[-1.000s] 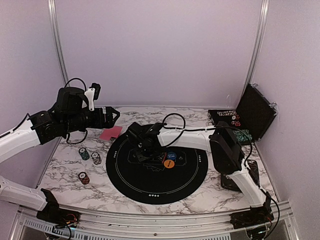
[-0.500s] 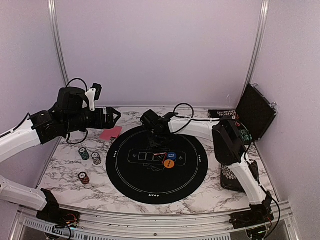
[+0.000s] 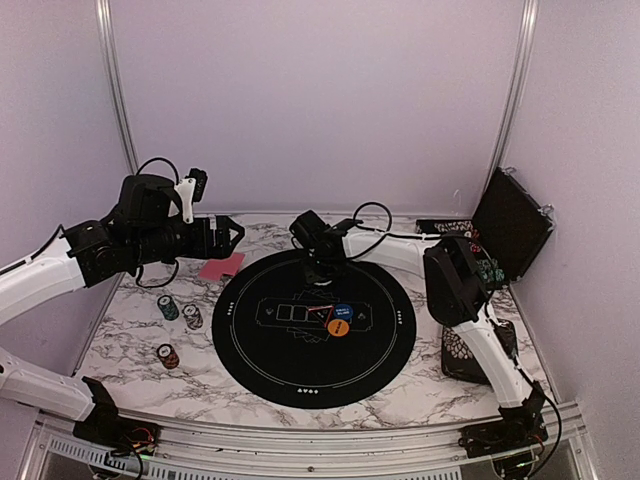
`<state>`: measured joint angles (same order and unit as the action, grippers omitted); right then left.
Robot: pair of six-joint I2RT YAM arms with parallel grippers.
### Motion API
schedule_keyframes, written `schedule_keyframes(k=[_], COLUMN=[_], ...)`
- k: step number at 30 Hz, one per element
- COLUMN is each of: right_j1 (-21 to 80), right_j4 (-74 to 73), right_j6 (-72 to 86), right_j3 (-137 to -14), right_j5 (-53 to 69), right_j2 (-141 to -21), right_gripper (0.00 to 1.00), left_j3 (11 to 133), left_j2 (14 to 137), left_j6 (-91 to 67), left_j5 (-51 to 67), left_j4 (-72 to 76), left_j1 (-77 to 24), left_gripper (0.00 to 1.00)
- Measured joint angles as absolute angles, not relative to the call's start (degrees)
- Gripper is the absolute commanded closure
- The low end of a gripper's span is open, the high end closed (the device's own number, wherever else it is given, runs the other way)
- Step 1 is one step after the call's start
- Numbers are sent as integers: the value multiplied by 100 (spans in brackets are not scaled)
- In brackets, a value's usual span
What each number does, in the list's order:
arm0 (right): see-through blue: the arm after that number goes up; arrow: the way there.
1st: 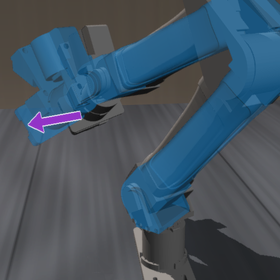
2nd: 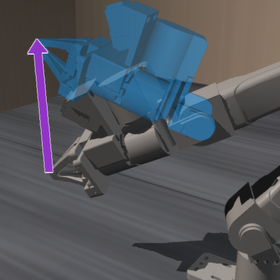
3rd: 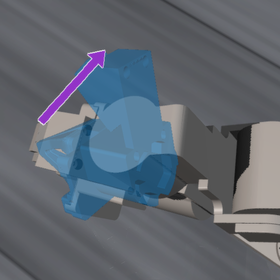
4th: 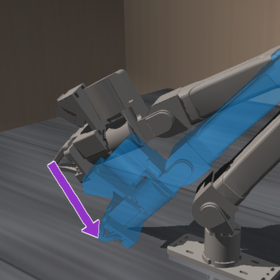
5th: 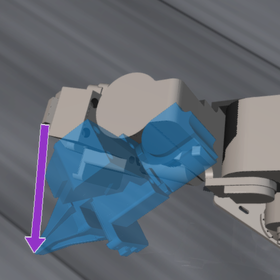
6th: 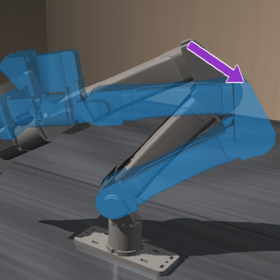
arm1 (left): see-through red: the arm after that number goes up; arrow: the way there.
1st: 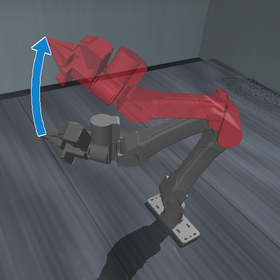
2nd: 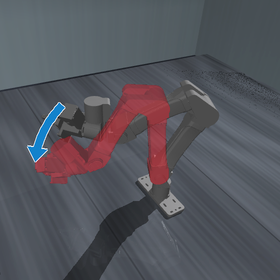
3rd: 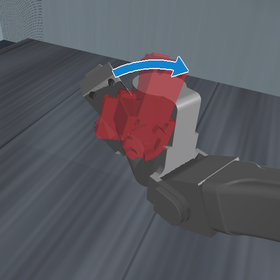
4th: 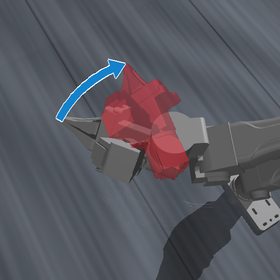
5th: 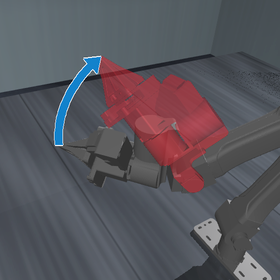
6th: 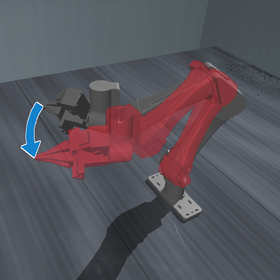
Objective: Distribute texas hold em gaming equipment
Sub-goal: Move the dealer button to the dealer area.
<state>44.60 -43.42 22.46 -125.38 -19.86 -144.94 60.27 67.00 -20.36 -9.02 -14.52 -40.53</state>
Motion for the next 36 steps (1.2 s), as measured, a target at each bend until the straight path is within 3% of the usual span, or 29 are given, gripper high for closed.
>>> schedule_keyframes(k=[8,15,24,36], right_j1=[4298,4222,4182,4274], right_j4=[-4246,-4250,-4215,-4025], right_j6=[2027,1811,1874,2204], right_j3=[-12890,-13117,-12650,-11402], right_j5=[-1981,-1979,-1686,-1118], right_j2=[-14724,-14840,-14536,-13771], right_gripper=[34,25,23,41], left_j3=[6088,6117,6128,6128], left_j2=[6748,6803,6834,6834], left_j6=[-2058,-2086,-2174,-2233], left_j5=[-880,-840,-834,-799], left_j4=[-1466,-1463,-1466,-1466], left_j1=[-4053,-4051,-4045,-4042], left_gripper=[1,1,1,1])
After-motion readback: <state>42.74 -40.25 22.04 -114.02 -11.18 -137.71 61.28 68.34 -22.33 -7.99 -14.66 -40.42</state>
